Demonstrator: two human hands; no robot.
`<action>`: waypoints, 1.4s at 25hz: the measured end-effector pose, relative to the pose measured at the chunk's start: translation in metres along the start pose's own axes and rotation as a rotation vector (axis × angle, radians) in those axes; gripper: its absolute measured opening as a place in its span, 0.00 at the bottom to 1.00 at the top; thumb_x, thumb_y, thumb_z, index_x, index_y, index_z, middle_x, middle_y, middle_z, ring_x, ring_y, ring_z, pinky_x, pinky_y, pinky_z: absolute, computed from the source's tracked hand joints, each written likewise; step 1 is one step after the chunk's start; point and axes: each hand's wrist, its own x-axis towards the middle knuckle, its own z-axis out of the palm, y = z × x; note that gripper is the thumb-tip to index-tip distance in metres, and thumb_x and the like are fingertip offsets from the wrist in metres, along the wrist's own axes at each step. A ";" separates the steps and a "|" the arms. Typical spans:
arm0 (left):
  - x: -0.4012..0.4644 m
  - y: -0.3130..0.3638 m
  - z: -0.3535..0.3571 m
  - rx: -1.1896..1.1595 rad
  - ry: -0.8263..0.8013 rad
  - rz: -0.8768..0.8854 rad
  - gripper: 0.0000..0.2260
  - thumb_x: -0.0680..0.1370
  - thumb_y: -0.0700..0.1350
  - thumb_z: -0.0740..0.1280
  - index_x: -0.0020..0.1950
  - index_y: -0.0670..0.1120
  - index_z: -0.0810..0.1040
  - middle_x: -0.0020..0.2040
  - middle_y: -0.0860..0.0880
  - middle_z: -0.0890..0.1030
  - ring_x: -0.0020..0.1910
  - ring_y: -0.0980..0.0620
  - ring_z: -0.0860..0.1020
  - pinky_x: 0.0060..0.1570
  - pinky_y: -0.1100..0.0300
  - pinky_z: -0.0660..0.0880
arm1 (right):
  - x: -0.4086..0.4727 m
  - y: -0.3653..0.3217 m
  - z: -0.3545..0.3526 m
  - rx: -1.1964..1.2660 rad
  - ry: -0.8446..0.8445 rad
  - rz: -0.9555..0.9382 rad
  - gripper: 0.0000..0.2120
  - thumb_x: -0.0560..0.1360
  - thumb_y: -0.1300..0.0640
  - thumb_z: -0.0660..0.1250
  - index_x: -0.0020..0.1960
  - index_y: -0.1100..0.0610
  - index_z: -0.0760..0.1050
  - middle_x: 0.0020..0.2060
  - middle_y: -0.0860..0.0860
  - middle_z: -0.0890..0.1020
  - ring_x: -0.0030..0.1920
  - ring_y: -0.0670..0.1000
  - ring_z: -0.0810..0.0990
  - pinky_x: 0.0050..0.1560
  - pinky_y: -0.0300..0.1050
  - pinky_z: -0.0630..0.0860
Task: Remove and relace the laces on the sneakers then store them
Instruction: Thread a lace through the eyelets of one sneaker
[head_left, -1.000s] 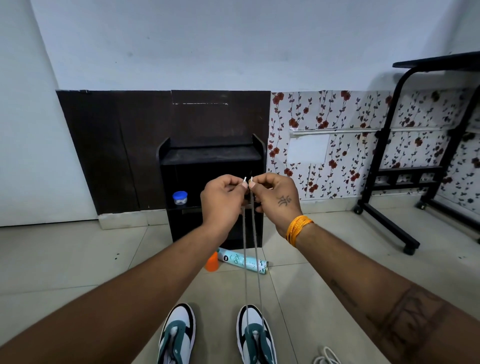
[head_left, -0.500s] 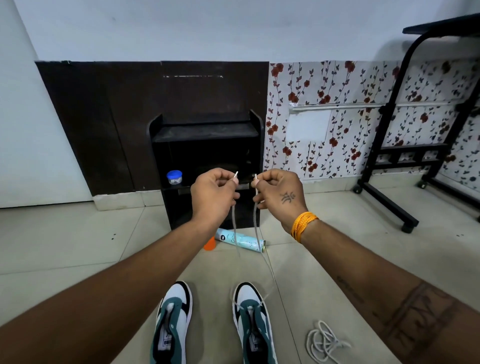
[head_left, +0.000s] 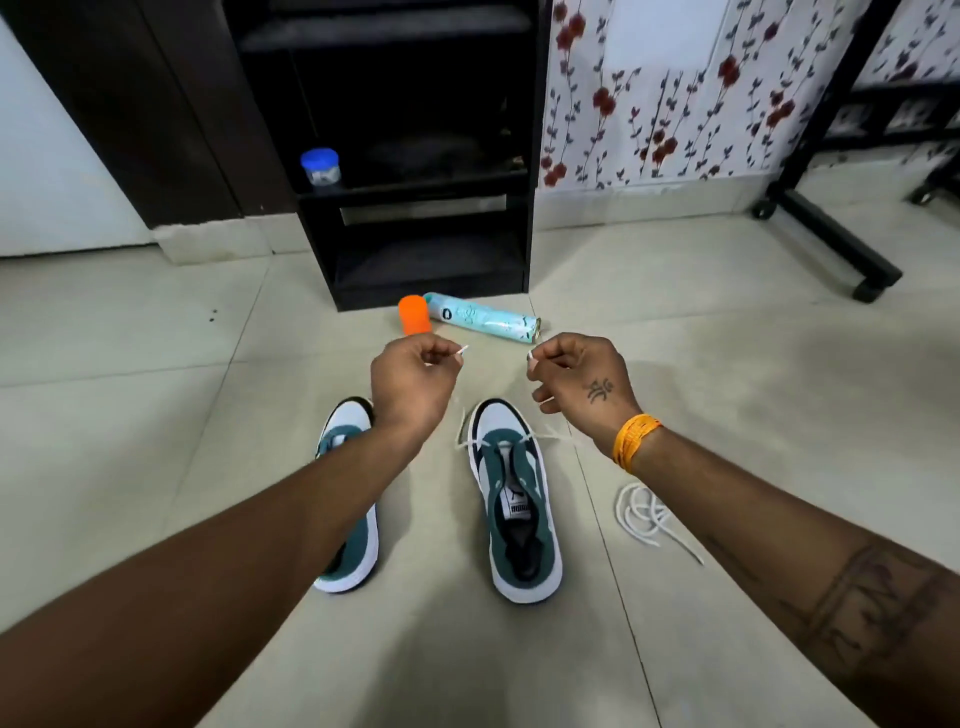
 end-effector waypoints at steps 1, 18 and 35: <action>-0.005 -0.019 0.004 0.030 -0.021 -0.036 0.02 0.74 0.45 0.74 0.42 0.51 0.86 0.35 0.55 0.83 0.40 0.48 0.86 0.46 0.44 0.84 | -0.003 0.015 0.002 -0.015 -0.009 0.021 0.03 0.77 0.65 0.70 0.48 0.60 0.82 0.42 0.58 0.85 0.32 0.53 0.82 0.37 0.49 0.84; -0.089 -0.068 0.041 0.231 -0.145 -0.048 0.07 0.78 0.51 0.70 0.51 0.50 0.86 0.47 0.54 0.86 0.45 0.53 0.82 0.46 0.64 0.76 | -0.017 0.111 0.032 -0.084 0.025 0.124 0.07 0.74 0.66 0.69 0.43 0.56 0.84 0.32 0.48 0.84 0.31 0.47 0.81 0.36 0.42 0.78; -0.077 -0.077 0.057 0.204 -0.064 -0.142 0.09 0.79 0.46 0.68 0.55 0.51 0.87 0.51 0.53 0.87 0.50 0.50 0.84 0.52 0.56 0.79 | -0.017 0.114 0.047 -0.566 -0.002 -0.279 0.05 0.71 0.63 0.71 0.42 0.55 0.84 0.42 0.51 0.81 0.43 0.52 0.81 0.46 0.47 0.76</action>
